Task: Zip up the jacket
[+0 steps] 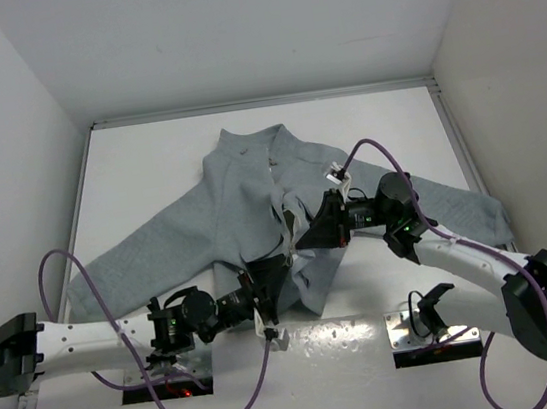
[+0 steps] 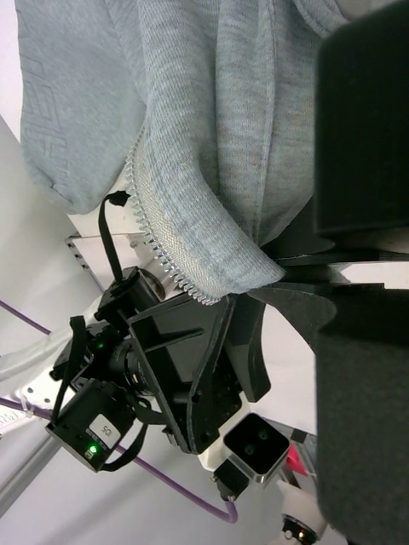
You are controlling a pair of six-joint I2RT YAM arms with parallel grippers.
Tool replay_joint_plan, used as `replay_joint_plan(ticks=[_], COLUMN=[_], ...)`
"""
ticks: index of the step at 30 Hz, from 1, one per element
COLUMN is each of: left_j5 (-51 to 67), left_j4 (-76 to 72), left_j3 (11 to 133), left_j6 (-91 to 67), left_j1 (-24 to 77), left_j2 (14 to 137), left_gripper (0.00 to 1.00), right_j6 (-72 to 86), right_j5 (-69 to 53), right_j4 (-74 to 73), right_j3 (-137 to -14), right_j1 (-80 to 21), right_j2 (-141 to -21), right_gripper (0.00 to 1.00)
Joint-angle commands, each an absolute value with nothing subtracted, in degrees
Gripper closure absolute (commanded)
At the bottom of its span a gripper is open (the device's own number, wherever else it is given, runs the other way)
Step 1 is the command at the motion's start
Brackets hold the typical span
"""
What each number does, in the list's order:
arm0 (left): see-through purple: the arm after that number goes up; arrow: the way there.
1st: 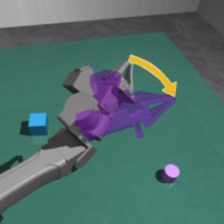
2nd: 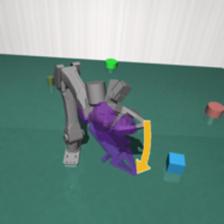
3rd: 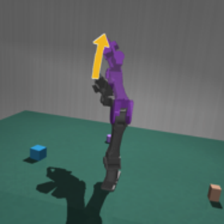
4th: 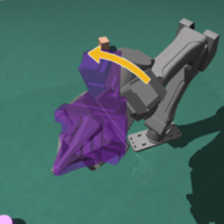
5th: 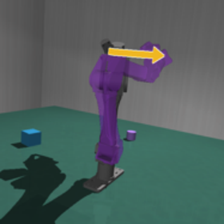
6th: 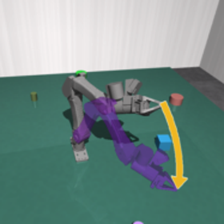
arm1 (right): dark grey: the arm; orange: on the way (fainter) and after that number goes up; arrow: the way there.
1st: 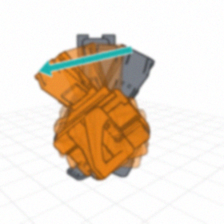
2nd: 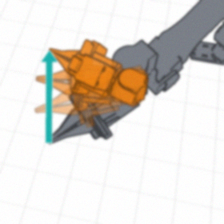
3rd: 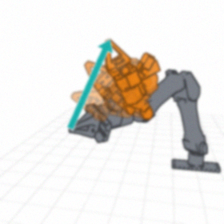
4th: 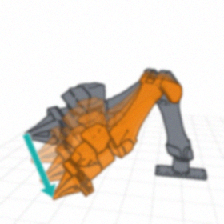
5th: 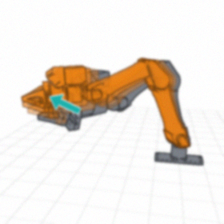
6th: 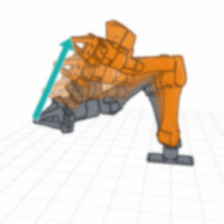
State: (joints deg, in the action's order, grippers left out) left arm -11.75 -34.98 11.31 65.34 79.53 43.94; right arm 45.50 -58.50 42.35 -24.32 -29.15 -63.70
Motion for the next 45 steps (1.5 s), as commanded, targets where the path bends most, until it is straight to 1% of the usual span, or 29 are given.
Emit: replay_joint_plan(ticks=[1, 12, 14, 19, 23, 27, 29, 31, 32, 33, 34, 38, 45], left_j5=[-11.43, -10.37, -10.37, -9.84, -9.32, -8.79, -8.18, -8.17, -8.17, -8.17, -8.17, -8.17, -8.17], left_j4=[-39.2, -42.1, -42.1, -42.71, -42.71, -41.67, -41.13, -39.65, -39.12, -38.59, -38.06, -37.44, -36.91], left_j3=[12.39, 12.39, 11.87, 11.87, 11.87, 11.87, 11.87, 11.87, 11.87, 11.87, 11.87, 11.87, 11.87], left_j6=[65.91, 68.2, 68.2, 68.73, 69.26, 69.26, 69.26, 69.26, 69.26, 69.26, 69.26, 69.26, 69.26], left_j1=[80.42, 80.42, 80.42, 80.42, 80.42, 80.42, 80.42, 80.42, 80.42, 80.42, 80.42, 80.42, 80.42], left_j2=[44.47, 46.14, 46.67, 46.67, 46.15, 44.92, 44.22, 43.6, 43.59, 43.59, 43.59, 43.07, 43.59], left_gripper=[0.55, 0.55, 0.58, 0.61, 0.66, 0.67, 0.71, 0.72, 0.76, 0.76, 0.78, 0.81, 0.81], right_j6=[45.79, 45.97, 45.88, 45.97, 45.61, 45.09, 45.0, 45.0, 45.0, 44.91, 45.0, 44.91, 44.56], right_j5=[-58.62, -58.62, -58.54, -58.54, -58.62, -58.71, -58.71, -58.71, -58.8, -58.8, -58.89, -58.89, -59.33], right_j4=[47.55, 47.9, 47.9, 47.9, 47.64, 47.37, 47.29, 47.2, 47.28, 47.37, 47.37, 47.37, 47.64], right_j3=[-25.14, -25.31, -25.31, -25.05, -24.87, -24.44, -24.35, -24.43, -24.43, -24.43, -24.52, -24.7, -24.87], right_j1=[-29.8, -30.5, -30.41, -30.59, -30.32, -30.59, -30.67, -30.59, -30.67, -30.67, -30.5, -30.85, -31.38], right_j2=[-63.54, -63.72, -63.89, -63.72, -63.9, -63.73, -63.54, -63.63, -63.63, -63.55, -63.72, -63.72, -63.98], right_gripper=[1.0, 1.0, 1.0, 1.0, 1.0, 1.0, 1.0, 1.0, 1.0, 1.0, 1.0, 1.0, 1.0])
